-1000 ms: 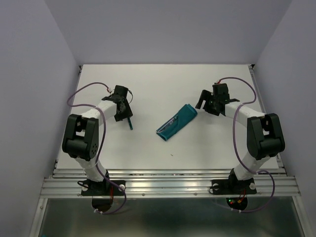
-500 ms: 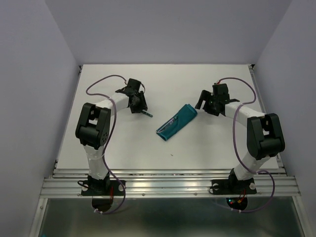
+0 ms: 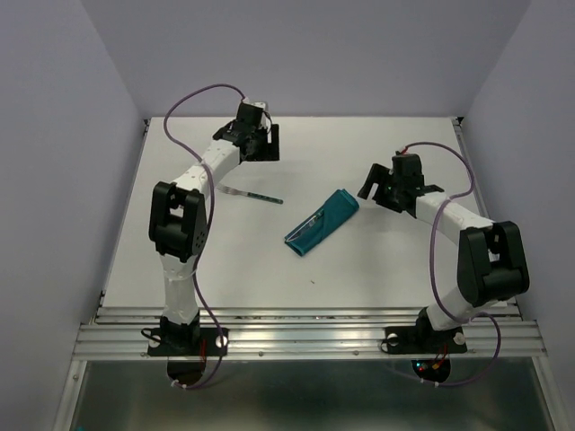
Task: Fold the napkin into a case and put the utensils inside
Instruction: Move the fork to the corner of the board, then pick up the fork from the center of the board.
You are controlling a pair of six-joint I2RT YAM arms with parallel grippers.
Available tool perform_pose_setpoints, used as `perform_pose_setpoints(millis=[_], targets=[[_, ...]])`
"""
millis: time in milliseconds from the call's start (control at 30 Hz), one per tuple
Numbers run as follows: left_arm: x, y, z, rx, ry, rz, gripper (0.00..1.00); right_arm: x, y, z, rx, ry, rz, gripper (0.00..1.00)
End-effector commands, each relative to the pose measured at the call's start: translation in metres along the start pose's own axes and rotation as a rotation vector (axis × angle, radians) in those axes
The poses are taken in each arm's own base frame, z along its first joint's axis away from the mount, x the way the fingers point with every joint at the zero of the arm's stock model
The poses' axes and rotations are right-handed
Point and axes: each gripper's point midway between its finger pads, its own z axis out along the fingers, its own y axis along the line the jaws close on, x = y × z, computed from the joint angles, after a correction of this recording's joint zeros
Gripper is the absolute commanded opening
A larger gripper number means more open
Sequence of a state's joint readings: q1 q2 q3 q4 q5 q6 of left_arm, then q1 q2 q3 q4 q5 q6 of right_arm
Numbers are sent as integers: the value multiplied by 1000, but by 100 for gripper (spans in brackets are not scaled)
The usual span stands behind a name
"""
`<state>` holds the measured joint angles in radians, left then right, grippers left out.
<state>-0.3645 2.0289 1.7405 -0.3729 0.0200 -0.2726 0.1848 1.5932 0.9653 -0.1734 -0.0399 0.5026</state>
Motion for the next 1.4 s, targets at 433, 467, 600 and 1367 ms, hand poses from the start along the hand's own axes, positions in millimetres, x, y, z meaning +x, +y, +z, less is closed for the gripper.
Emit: perform_pose_setpoints(millis=[433, 467, 600, 1367], targets=[[93, 42, -1, 38, 288, 491, 91, -7, 17, -18, -65, -33, 1, 88], [94, 40, -1, 54, 286, 495, 91, -7, 17, -18, -70, -32, 2, 88], [102, 43, 8, 55, 329, 508, 90, -5, 17, -18, -70, -28, 5, 88], [87, 70, 59, -116, 309, 489, 68, -7, 20, -19, -74, -18, 5, 88]])
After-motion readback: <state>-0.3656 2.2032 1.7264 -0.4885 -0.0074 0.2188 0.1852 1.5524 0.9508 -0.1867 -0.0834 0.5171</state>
